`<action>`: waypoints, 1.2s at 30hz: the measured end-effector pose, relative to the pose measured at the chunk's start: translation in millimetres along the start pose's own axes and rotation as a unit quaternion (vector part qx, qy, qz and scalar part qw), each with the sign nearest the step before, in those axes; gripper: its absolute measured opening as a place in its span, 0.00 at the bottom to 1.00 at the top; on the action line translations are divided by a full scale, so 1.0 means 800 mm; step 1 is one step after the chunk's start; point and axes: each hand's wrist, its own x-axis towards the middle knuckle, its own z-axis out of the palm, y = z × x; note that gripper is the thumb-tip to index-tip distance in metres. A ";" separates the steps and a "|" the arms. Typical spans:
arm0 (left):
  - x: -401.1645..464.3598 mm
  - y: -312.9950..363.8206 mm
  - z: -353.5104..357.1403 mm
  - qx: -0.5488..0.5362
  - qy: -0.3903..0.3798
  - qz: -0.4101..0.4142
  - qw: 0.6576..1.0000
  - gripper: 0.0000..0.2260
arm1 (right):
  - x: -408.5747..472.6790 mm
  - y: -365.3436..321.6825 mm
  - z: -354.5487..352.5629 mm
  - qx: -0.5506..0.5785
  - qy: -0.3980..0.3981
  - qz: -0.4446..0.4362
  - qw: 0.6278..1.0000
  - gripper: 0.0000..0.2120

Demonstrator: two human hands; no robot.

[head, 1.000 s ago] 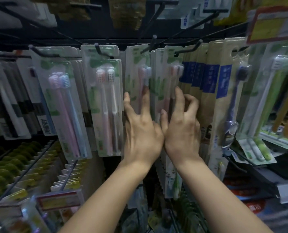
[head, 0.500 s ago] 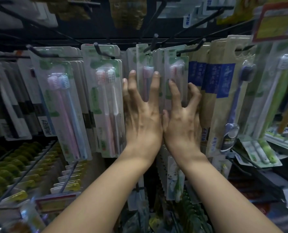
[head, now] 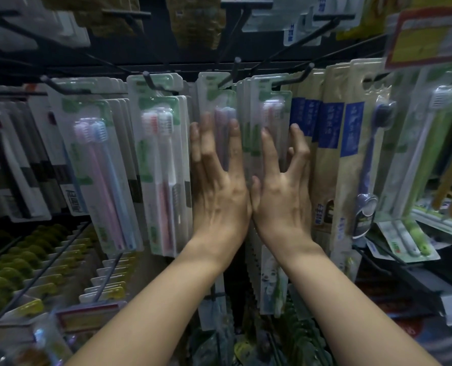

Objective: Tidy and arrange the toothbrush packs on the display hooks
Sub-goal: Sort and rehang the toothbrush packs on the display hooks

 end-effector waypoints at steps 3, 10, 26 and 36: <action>0.006 0.001 0.002 -0.002 -0.009 -0.021 1.000 0.46 | 0.003 0.000 0.000 0.010 0.002 0.006 1.000 0.40; 0.018 0.006 0.005 -0.015 -0.026 -0.046 0.999 0.45 | 0.011 0.001 -0.003 -0.004 -0.010 0.015 1.000 0.38; 0.028 0.008 -0.005 -0.057 -0.061 -0.057 0.995 0.40 | 0.012 0.000 -0.001 0.216 -0.069 0.100 0.969 0.37; 0.026 0.008 -0.007 -0.062 -0.074 -0.058 0.994 0.41 | 0.014 -0.004 -0.008 0.173 -0.089 0.092 0.977 0.40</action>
